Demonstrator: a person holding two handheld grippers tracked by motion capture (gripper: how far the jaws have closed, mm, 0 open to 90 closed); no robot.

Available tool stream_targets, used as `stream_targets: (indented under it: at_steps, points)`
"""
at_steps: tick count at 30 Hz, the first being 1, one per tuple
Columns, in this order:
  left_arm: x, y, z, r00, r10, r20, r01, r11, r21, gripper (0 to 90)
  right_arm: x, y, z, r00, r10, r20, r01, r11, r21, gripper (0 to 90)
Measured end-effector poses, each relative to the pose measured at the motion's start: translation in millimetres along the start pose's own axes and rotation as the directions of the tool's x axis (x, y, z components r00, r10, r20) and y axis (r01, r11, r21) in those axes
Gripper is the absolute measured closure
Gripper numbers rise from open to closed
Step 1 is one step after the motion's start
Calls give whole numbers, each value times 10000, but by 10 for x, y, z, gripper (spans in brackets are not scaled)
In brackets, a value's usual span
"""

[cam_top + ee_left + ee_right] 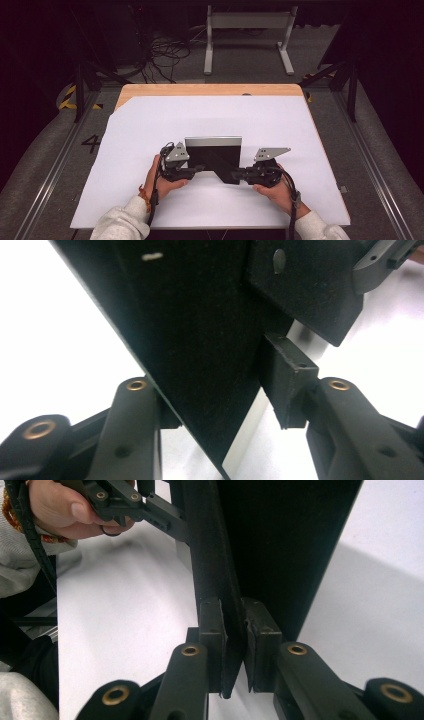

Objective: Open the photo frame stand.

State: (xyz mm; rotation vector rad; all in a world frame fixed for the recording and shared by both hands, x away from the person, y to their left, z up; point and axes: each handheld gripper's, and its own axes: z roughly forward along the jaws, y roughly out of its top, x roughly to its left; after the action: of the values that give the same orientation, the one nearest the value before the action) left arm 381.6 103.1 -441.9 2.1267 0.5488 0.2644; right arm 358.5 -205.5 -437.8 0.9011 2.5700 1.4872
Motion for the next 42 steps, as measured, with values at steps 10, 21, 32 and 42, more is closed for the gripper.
stream_targets:
  at_steps: [10,21,32,42]
  points:
    - [-13,31,8,9973,285,-679,-289,9996,-50,617,17,20,-15,9997,-92,207,96,9998,-177,817]
    - [-17,40,10,9911,634,-1172,-639,9980,-3,639,56,34,0,9984,-324,464,333,9993,-188,818]
    - [2,8,-44,9955,472,-826,-508,9979,-413,668,90,2,9,9943,-704,801,710,9975,-44,814]
    - [-4,-8,-165,9970,451,-636,-502,9954,-819,696,123,-27,3,9933,-859,767,853,9963,118,820]
